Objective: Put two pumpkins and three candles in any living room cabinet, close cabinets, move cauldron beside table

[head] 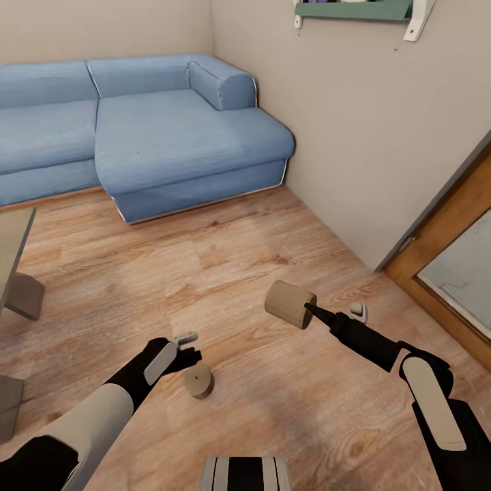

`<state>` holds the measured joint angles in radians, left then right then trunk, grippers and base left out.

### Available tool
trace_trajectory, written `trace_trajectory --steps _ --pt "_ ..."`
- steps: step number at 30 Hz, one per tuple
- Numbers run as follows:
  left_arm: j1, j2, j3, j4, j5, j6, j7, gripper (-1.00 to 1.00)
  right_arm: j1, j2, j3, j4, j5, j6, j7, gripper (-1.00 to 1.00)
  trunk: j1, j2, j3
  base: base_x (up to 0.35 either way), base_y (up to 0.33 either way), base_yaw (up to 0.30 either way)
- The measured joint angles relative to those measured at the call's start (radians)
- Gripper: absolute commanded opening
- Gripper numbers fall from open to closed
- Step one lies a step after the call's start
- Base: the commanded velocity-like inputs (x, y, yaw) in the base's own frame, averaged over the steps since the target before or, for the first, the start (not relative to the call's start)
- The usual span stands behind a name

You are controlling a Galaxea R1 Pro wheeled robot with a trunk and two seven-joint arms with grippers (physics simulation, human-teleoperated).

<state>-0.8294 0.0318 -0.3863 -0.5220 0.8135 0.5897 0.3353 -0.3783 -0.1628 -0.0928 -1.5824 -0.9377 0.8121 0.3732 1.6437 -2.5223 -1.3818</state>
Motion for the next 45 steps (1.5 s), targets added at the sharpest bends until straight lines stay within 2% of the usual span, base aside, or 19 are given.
trace_trajectory --steps 4,13,26,29,32,38,42,45 --pt "0.0 -0.001 0.0 -0.002 0.0 0.0 -0.012 1.0 0.0 0.0 0.0 0.001 0.0 0.0 0.0 -1.0 0.0 0.0 0.0 0.0 0.0 0.0" --pt "0.0 -0.001 0.0 -0.002 0.0 0.0 -0.017 1.0 0.0 0.0 -0.001 0.001 0.002 0.0 0.001 -1.0 0.004 -0.002 -0.035 0.0 0.0 0.0" --pt "0.0 -0.001 -0.011 -0.004 -0.002 -0.016 -0.052 1.0 0.0 -0.001 -0.003 0.0 -0.001 -0.001 0.005 -1.0 0.004 -0.002 -0.035 0.0 0.0 0.0" --pt "0.0 -0.001 -0.026 -0.004 -0.002 -0.018 -0.056 1.0 0.0 -0.002 -0.004 0.0 -0.004 0.006 0.06 -1.0 0.004 -0.002 -0.035 0.0 0.0 0.0" --pt "0.0 -0.001 -0.03 -0.004 -0.002 -0.019 -0.058 1.0 0.0 -0.002 -0.004 0.001 0.004 0.037 0.086 -1.0 0.005 -0.003 -0.043 0.0 0.0 0.0" --pt "-0.001 -0.002 -0.032 -0.002 -0.002 -0.019 -0.059 1.0 0.0 -0.002 -0.005 0.001 0.003 0.067 0.102 -1.0 0.005 -0.003 -0.043 0.0 0.0 0.0" --pt "-0.001 -0.003 -0.032 -0.002 -0.001 -0.019 -0.059 1.0 0.0 -0.002 -0.005 0.001 0.005 0.07 0.103 -1.0 0.007 -0.003 -0.058 0.0 0.0 0.0" --pt "-0.001 -0.013 -0.033 0.0 -0.001 -0.019 -0.059 1.0 0.0 -0.002 -0.006 0.001 0.004 0.072 0.104 -1.0 0.007 -0.004 -0.058 0.0 0.0 0.0"
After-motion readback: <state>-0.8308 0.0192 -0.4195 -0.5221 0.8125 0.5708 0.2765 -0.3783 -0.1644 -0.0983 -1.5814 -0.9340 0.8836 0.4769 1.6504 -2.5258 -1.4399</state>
